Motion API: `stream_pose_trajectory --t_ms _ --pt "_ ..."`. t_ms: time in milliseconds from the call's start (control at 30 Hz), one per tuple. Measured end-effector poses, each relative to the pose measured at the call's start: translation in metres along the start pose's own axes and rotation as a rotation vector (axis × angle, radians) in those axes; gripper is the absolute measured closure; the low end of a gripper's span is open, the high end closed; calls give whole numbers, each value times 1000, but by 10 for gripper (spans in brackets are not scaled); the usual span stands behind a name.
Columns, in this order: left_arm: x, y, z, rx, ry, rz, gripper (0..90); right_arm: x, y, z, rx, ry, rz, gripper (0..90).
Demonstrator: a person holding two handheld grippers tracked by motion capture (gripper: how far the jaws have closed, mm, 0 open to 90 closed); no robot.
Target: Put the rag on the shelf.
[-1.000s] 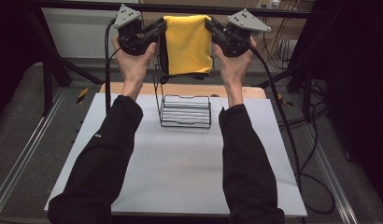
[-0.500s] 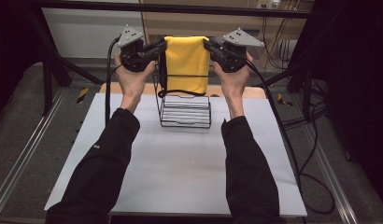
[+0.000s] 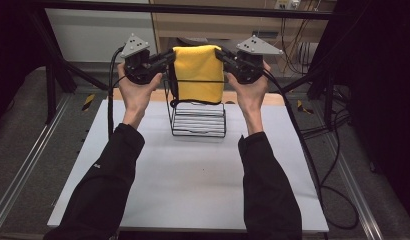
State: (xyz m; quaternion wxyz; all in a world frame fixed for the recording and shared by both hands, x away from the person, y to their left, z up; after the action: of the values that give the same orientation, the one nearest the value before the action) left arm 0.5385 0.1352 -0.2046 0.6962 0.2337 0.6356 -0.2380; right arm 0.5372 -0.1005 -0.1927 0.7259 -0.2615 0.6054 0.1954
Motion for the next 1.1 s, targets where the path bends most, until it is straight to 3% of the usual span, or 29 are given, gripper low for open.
stream_pose_trajectory --t_ms 300,667,800,1100 --pt "1 -6 -7 20 24 17 798 3 5 -12 -15 16 11 833" --pt "7 -12 -17 42 71 29 793 4 18 -26 -46 64 -15 828" --pt "10 -17 -24 54 87 45 790 8 21 -33 -63 81 2 828" --pt "22 -23 -34 66 130 32 773 21 28 -43 -98 127 33 827"
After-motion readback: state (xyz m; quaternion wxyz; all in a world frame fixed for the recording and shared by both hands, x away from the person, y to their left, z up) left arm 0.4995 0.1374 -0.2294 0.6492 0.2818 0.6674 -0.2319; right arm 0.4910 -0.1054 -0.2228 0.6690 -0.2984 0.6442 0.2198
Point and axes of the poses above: each handheld gripper's, and its own axes: z roughly forward along the jaws, x roughly out of its underside, y roughly to its left, the point moved 4 cm from there along z, roughly forward along the jaws, and after that the axes turned 11 degrees about -y, right-handed, at the moved point
